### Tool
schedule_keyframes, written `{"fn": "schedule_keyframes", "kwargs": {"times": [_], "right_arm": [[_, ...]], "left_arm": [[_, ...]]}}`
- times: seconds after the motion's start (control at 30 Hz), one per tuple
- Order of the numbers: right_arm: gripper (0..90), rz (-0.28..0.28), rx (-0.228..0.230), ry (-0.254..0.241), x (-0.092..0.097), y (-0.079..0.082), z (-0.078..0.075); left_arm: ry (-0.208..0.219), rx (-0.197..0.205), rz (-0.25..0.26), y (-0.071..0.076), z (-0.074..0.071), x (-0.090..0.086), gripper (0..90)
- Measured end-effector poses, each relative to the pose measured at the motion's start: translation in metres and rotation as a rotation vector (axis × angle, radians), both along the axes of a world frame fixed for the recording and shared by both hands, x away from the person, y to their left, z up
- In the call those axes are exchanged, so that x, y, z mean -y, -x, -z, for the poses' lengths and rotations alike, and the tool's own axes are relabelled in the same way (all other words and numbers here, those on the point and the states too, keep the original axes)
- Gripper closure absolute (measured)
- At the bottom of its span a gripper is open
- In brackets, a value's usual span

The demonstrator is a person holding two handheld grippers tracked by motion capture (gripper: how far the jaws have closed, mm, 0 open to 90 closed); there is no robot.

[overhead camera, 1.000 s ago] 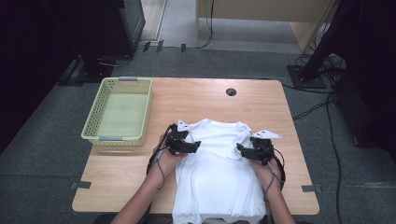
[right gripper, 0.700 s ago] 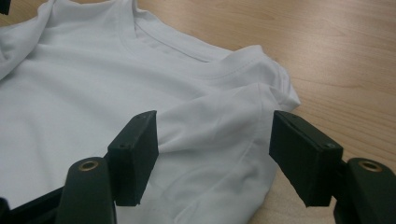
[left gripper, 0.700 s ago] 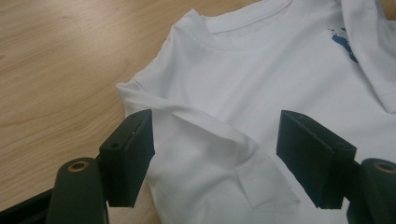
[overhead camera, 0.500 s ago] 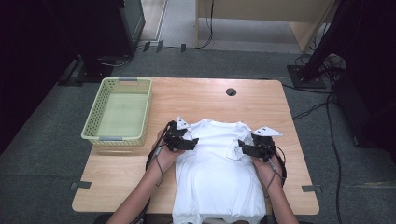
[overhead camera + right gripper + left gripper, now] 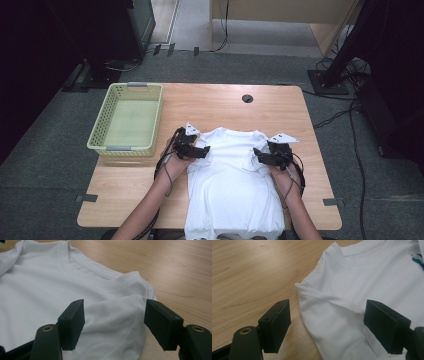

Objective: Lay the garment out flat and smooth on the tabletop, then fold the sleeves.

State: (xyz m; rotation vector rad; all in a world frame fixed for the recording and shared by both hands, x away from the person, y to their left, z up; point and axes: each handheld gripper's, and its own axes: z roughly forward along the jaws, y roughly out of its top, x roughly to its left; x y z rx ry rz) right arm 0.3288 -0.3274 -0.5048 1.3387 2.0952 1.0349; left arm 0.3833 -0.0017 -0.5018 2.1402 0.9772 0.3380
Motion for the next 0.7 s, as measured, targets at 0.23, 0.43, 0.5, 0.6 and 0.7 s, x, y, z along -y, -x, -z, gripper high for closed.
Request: {"fn": "schedule_keyframes", "kwargs": {"times": [0.23,0.43,0.5,0.6,0.7], "right_arm": [[32.9,-0.014,0.001,0.013,0.001,-0.008,0.0],[32.9,-0.029,0.002,0.008,0.003,-0.018,-0.003],[32.9,-0.033,0.004,0.01,0.002,-0.02,-0.003],[33.2,-0.033,0.012,0.006,0.003,-0.023,-0.002],[33.2,-0.029,0.011,0.0,0.004,-0.028,0.001]], "left_arm": [[-0.026,0.025,0.011,-0.007,0.0,0.003,21.7],[-0.013,0.034,0.025,-0.014,-0.004,0.009,21.7],[-0.016,0.038,0.03,-0.017,-0.002,0.011,21.7],[-0.015,0.038,0.03,-0.022,0.0,0.013,21.7],[-0.018,0.043,0.033,-0.026,0.002,0.015,21.7]]}}
